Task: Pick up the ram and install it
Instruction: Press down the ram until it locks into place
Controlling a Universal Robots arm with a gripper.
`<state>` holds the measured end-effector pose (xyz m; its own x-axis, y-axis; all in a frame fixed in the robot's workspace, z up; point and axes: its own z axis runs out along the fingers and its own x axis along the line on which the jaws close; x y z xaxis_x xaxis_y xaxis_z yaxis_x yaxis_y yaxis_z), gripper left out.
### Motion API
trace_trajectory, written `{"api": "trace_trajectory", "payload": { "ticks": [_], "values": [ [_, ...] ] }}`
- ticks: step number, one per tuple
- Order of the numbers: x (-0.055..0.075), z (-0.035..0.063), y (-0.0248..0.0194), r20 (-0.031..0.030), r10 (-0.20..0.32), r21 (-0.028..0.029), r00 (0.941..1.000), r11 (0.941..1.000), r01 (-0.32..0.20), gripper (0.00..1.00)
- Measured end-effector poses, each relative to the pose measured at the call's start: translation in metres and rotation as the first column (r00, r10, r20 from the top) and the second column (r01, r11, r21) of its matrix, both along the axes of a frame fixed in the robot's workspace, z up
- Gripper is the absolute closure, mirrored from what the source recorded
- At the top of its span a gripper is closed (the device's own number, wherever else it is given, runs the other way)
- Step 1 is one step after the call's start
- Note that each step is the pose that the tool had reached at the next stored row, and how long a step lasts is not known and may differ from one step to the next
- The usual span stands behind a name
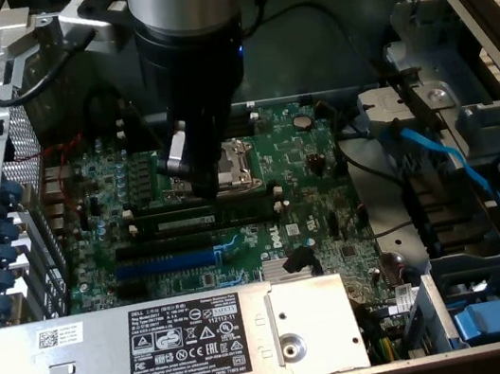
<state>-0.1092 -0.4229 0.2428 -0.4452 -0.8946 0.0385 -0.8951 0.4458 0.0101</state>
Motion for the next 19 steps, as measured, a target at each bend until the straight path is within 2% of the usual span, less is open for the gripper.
{"api": "trace_trajectory", "payload": {
  "ticks": [4,9,15,19],
  "values": [
    [0.0,-0.0001,0.0,0.0,-0.068,0.0,0.9977,0.9977,0.068,0.9],
    [0.0,-0.0002,0.0,0.0,-0.152,0.0,0.9884,0.9884,0.152,0.9],
    [0.0,-0.0004,0.0,0.0,-0.25,0.0,0.9682,0.9682,0.25,0.9],
    [0.0,-0.0005,0.0,0.0,-0.315,0.0,0.9492,0.9492,0.315,0.9]
  ]
}}
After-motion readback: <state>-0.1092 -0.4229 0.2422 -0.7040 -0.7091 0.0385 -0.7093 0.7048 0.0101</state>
